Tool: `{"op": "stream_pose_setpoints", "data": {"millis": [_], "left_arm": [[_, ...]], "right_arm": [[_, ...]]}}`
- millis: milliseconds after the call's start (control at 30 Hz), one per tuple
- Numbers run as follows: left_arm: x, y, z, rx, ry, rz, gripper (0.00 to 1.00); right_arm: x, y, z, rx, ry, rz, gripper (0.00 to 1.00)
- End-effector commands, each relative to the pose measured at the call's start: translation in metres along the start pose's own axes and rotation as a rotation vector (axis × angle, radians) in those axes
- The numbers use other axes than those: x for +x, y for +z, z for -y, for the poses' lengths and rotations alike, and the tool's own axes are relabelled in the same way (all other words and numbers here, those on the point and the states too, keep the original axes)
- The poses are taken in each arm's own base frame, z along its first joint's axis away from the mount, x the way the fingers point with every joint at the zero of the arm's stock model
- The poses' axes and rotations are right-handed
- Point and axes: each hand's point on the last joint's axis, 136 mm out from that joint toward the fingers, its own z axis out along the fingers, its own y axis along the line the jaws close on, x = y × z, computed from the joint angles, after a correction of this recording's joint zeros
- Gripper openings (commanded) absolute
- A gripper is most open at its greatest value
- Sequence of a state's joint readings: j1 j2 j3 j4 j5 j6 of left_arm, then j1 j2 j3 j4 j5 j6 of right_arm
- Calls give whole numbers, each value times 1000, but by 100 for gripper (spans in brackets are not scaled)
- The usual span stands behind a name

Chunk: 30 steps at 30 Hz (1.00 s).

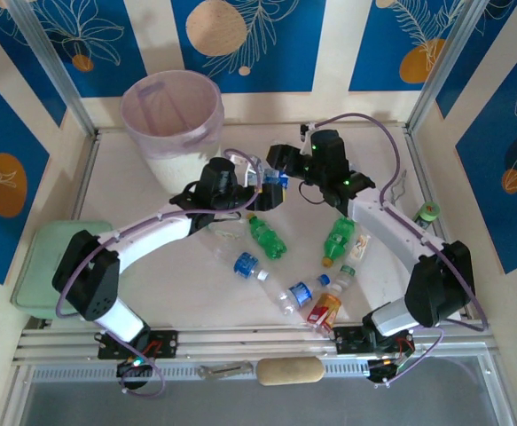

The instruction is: Put the plastic bottles in the bin

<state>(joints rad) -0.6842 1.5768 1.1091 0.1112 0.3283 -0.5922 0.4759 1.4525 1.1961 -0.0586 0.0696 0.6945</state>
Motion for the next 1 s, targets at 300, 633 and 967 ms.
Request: {"op": "stream_pose_setpoints", "data": {"millis": [300, 633, 967], "left_arm": [[-14, 3, 13, 40, 46, 38, 88], [-13, 2, 15, 61, 47, 42, 64], [-23, -4, 19, 55, 76, 70, 55]], "right_arm": [[18, -7, -26, -106, 44, -11, 58], [22, -5, -31, -127, 48, -30, 58], [14, -11, -26, -108, 55, 3, 99]]}}
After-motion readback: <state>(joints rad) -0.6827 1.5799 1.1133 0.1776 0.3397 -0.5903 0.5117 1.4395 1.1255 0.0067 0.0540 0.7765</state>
